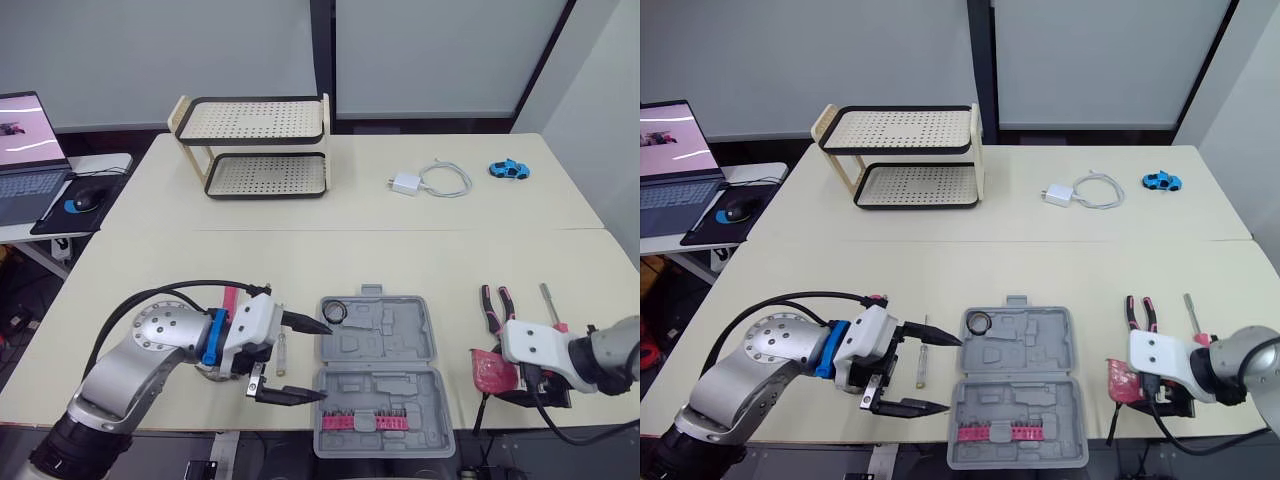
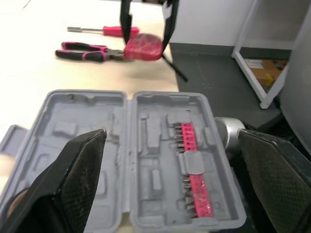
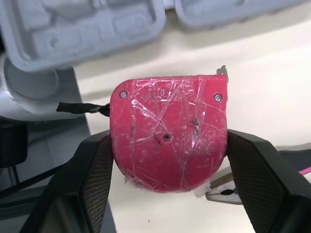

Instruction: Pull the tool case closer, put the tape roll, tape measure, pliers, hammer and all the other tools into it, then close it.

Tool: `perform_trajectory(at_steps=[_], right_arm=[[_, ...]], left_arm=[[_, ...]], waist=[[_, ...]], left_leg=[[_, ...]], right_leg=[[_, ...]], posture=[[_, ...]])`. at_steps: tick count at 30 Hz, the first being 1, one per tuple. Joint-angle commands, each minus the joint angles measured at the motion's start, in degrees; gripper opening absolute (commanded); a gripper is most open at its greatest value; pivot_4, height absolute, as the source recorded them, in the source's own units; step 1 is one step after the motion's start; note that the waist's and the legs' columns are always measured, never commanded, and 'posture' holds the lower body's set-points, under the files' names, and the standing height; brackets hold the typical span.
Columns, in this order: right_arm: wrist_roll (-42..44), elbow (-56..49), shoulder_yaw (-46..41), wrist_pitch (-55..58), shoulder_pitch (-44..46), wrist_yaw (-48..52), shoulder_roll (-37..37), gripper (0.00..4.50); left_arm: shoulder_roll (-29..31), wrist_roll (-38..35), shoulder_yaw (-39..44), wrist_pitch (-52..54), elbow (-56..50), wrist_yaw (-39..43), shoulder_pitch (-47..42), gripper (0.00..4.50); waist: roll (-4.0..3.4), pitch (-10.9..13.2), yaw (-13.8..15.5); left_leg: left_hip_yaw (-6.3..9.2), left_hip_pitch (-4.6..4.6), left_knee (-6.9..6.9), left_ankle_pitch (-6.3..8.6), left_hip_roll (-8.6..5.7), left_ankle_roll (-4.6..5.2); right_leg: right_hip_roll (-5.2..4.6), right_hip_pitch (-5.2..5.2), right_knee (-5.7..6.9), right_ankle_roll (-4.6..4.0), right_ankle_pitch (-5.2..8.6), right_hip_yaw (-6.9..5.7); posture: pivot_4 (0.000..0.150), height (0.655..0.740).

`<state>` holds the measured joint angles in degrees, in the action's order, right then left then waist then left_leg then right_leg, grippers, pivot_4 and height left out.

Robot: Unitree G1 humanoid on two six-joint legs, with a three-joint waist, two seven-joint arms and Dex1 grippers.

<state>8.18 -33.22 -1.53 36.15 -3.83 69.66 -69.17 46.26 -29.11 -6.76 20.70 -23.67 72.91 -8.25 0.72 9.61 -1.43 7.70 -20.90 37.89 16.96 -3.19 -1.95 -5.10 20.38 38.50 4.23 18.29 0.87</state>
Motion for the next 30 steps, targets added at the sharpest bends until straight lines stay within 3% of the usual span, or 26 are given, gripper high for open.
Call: perform_trajectory(at_steps=[1, 7, 11, 16, 30], right_arm=[[1.62, -3.25, 3.72, 6.19, 7.91, 0.31, -0.92, 3.24], [-2.03, 3.86, 19.75, 12.44, 29.67, 1.43, 5.66, 3.24], [-5.15, 11.04, 27.69, 12.31, 38.78, 2.39, 10.6, 3.24], [-8.96, 19.55, 34.66, 9.2, 44.91, 3.55, 16.05, 3.24], [-16.73, 33.73, 41.44, 2.23, 49.98, 5.92, 25.07, 3.24]], left_arm=[[-0.26, -0.25, 1.15, 0.06, 0.76, -1.01, -1.71, 4.5], [-0.7, 3.82, -0.54, -0.21, 3.06, -3.86, -4.07, 4.5], [-0.93, 6.61, -1.72, -0.85, 3.69, -5.17, -4.87, 4.5], [-1.54, 8.78, -2.78, -1.27, 3.64, -6.21, -5.26, 4.5], [-2.25, 10.41, -3.76, 0.11, 1.38, -7.75, -5.17, 4.5]], waist=[[0.01, 0.01, 0.01], [0.02, 0.09, -0.18], [0.04, 0.13, -0.28], [0.05, 0.12, -0.21], [0.04, 0.12, -0.32]], left_leg=[[0.0, 0.0, 0.0, 0.0, -0.01, 0.0], [0.0, -0.08, -0.03, 0.0, -0.03, -0.01], [0.0, -0.2, -0.04, -0.02, -0.05, -0.04], [0.03, -0.96, 0.17, -0.17, -0.1, -0.31], [0.0, -1.03, 0.17, -0.24, -0.11, -0.42]], right_leg=[[-0.01, 0.0, 0.0, 0.0, 0.0, 0.0], [-0.04, 0.09, -0.1, 0.0, 0.0, 0.01], [-0.05, 0.23, -0.11, 0.0, -0.01, 0.02], [-0.08, 1.08, 0.18, -0.01, -0.03, 0.01], [-0.09, 1.36, 0.46, -0.02, -0.04, 0.06]], posture=[[0.15, 0.74], [0.15, 0.74], [0.15, 0.74], [0.15, 0.74], [0.15, 0.74]])
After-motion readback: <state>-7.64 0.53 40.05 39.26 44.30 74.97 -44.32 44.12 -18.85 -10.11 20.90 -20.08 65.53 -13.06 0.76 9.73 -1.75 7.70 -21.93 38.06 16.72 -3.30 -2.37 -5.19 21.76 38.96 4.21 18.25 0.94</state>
